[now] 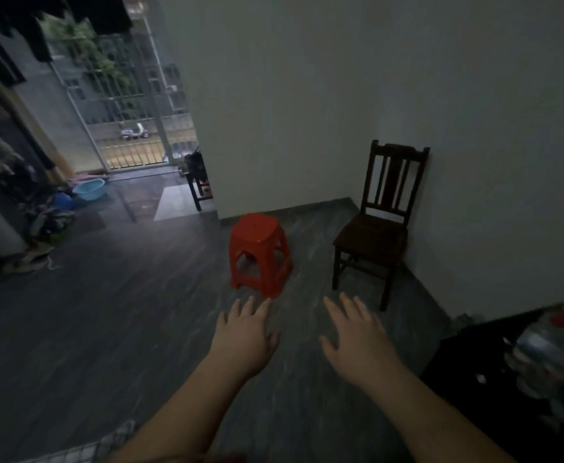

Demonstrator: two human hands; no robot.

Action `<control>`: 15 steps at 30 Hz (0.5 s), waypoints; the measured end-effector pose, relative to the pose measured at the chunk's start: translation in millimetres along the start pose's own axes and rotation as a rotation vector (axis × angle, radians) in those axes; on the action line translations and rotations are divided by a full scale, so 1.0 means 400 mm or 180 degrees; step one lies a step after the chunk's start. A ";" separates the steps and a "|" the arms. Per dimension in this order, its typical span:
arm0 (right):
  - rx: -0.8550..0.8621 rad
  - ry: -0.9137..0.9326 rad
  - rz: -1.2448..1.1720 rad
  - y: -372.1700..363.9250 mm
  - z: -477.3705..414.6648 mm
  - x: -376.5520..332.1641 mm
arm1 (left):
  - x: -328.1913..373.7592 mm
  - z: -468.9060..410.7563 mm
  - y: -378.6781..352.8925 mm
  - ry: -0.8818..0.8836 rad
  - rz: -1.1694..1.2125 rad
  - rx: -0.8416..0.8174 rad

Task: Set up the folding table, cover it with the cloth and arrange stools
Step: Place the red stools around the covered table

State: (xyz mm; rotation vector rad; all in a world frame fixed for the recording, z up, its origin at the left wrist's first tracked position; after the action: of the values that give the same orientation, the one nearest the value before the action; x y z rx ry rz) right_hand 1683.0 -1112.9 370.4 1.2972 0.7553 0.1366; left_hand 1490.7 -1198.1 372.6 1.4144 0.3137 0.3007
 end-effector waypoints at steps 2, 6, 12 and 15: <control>-0.0052 0.0077 0.0014 0.032 -0.098 0.038 | 0.018 -0.079 0.015 0.0122 0.0002 0.0029; -0.0231 0.0247 -0.0027 0.074 -0.270 0.072 | 0.025 -0.225 0.042 0.0361 0.0120 0.0046; -0.0360 0.0533 0.0006 0.119 -0.522 0.072 | -0.002 -0.464 0.057 0.0479 0.0224 0.0121; -0.0358 0.0594 0.0017 0.119 -0.678 0.067 | -0.031 -0.615 0.051 0.0516 0.0342 0.0138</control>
State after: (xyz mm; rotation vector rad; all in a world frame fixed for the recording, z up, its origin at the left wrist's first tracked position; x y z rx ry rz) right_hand 1562.7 -864.1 382.5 1.1902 0.8905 0.3038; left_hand 1383.7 -975.7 361.6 1.4551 0.3793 0.5009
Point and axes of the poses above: each hand's wrist, its own z-axis away from the middle knuckle, its own y-axis out of the back of the hand, x = y × z, the point moved 2 cm from there along -z, towards the middle knuckle, and after that the axes turned 8 degrees about -z, right-handed, at the moved point
